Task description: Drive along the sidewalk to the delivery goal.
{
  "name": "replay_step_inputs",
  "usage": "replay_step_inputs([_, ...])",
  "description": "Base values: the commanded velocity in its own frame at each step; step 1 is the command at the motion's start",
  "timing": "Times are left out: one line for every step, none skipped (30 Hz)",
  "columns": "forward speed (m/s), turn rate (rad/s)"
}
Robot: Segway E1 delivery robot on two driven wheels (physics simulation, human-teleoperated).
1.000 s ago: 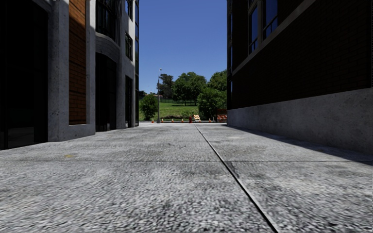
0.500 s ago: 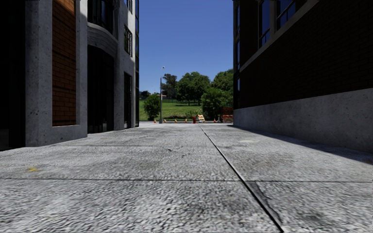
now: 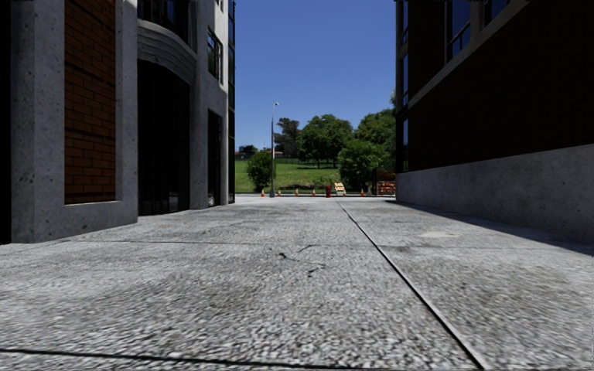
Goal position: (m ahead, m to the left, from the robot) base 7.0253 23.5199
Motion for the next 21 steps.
replay_step_inputs([2.0,0.29])
replay_step_inputs([2.0,0.29])
replay_step_inputs([2.0,0.29])
replay_step_inputs([2.0,0.29])
replay_step_inputs([2.0,0.29])
replay_step_inputs([2.0,0.29])
replay_step_inputs([2.0,0.29])
replay_step_inputs([2.0,0.29])
replay_step_inputs([2.0,0.29])
replay_step_inputs([2.0,0.29])
replay_step_inputs([2.0,0.29])
replay_step_inputs([2.0,0.28])
replay_step_inputs([2.0,0.0])
replay_step_inputs([2.0,0.0])
replay_step_inputs([2.0,0.0])
replay_step_inputs([2.0,0.0])
replay_step_inputs([2.0,0.0])
replay_step_inputs([2.0,0.0])
replay_step_inputs([2.0,0.0])
replay_step_inputs([2.0,0.0])
replay_step_inputs([2.0,0.0])
